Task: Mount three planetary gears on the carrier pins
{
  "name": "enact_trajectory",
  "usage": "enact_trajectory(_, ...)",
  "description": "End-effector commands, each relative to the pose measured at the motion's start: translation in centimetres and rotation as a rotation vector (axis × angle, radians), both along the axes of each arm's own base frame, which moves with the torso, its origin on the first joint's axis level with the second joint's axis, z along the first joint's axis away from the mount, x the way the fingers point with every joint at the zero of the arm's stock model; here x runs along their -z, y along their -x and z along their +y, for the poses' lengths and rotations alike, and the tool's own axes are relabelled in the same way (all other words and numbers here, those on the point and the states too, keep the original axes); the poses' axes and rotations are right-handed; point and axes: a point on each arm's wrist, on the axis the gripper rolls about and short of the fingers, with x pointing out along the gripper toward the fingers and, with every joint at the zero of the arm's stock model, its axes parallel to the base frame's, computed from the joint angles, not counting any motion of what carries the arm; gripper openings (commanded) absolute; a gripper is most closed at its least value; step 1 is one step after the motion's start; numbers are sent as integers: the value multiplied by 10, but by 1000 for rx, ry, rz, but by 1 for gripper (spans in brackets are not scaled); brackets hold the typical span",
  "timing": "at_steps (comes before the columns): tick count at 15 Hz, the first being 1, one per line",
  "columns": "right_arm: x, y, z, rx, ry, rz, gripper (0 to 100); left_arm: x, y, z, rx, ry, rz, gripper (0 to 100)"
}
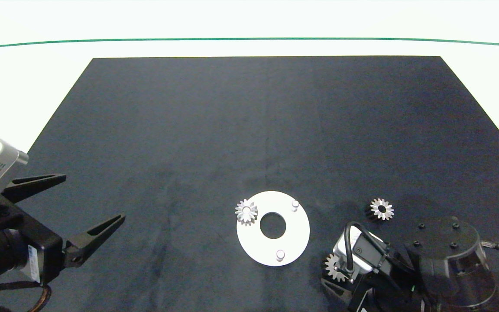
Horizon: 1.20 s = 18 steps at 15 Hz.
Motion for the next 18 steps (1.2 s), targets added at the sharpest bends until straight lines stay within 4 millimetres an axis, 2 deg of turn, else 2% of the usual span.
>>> enact_trajectory(1, 1, 0, 0, 1, 4, 0, 51, 0, 0, 0, 0, -2, 0, 100)
enact_trajectory(18, 3, 1, -3, 11, 13, 4, 16, 1, 0, -1, 8, -3, 4, 100)
